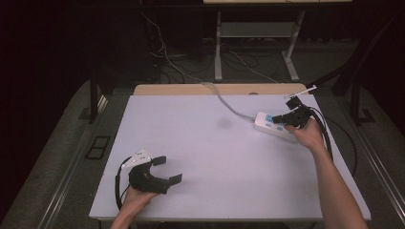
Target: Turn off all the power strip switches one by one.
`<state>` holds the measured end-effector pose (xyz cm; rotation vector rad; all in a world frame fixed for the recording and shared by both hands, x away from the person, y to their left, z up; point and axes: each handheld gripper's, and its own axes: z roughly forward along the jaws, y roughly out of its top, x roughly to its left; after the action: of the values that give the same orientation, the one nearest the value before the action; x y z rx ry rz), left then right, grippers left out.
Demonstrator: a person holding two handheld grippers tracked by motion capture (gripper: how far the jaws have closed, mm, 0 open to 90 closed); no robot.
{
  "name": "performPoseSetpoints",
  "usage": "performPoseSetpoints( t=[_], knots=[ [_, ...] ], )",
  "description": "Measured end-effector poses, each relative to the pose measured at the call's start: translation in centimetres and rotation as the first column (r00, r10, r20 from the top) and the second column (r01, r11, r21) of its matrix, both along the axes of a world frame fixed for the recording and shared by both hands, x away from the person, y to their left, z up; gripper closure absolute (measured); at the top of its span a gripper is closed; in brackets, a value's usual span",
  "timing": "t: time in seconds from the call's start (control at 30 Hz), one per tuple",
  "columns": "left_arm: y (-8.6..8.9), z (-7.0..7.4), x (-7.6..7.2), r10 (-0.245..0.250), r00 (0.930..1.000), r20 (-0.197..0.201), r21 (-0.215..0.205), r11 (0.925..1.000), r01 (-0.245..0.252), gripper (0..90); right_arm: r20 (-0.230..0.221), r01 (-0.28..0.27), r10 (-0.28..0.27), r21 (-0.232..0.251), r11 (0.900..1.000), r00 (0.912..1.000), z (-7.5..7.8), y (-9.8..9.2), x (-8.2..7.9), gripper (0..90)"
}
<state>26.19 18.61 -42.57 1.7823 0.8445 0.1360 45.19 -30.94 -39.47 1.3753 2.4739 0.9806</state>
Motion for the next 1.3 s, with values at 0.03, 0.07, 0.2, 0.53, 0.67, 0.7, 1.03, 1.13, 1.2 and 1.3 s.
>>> performPoseSetpoints(
  t=[0.03, 0.07, 0.2, 0.53, 0.67, 0.7, 1.03, 1.13, 1.2, 1.3],
  knots=[
    [0.0, 0.0, 0.0, 0.000, 1.0000, 0.000, 0.000, 1.0000, 0.000, 0.0, 0.001, -0.003, 0.003, -0.020, 1.000, 1.0000, 0.0, 0.2, 0.1, 90.0],
    [0.0, 0.0, 0.0, 0.000, 1.0000, -0.001, 0.002, 1.0000, 0.000, 0.0, -0.002, -0.002, 0.002, -0.026, 1.000, 1.0000, 0.1, 0.3, 0.2, 90.0],
    [-0.1, 0.0, 0.0, -0.004, 1.0000, -0.003, 0.004, 1.0000, 0.004, 0.0, 0.000, -0.003, 0.003, -0.030, 1.000, 1.0000, 0.0, 0.7, 0.6, 90.0],
    [0.0, -0.1, 0.1, -0.005, 1.0000, -0.002, 0.003, 1.0000, 0.005, 0.0, -0.008, -0.003, 0.002, -0.034, 0.999, 1.0000, -0.5, 1.3, 1.3, 90.0],
    [0.0, -0.1, 0.1, -0.004, 1.0000, -0.003, 0.003, 1.0000, 0.004, 0.0, -0.012, -0.008, 0.007, -0.034, 0.999, 0.9999, -0.9, 1.5, 1.5, 90.0],
    [0.0, -0.1, 0.1, -0.005, 1.0000, -0.003, 0.003, 1.0000, 0.005, 0.0, -0.017, -0.008, 0.008, -0.033, 0.999, 0.9998, -1.0, 1.6, 1.5, 90.0],
    [0.0, -0.1, 0.1, -0.004, 1.0000, -0.004, -0.007, 1.0000, 0.004, 0.0, -0.041, -0.014, 0.013, -0.036, 0.999, 0.9991, -1.8, 1.9, 1.6, 90.0],
    [-0.1, 0.0, 0.0, -0.005, 1.0000, -0.003, -0.005, 1.0000, 0.005, 0.0, -0.040, -0.007, 0.006, -0.024, 1.000, 0.9992, -1.9, 1.8, 1.6, 90.0],
    [-0.1, 0.0, 0.0, -0.006, 1.0000, -0.003, -0.003, 1.0000, 0.006, 0.0, -0.035, -0.006, 0.005, -0.021, 1.000, 0.9994, -2.0, 1.8, 1.6, 90.0],
    [-0.1, 0.0, 0.0, -0.006, 1.0000, -0.003, -0.003, 1.0000, 0.006, 0.0, -0.034, -0.009, 0.008, -0.014, 1.000, 0.9994, -2.0, 1.7, 1.6, 90.0]
  ],
)
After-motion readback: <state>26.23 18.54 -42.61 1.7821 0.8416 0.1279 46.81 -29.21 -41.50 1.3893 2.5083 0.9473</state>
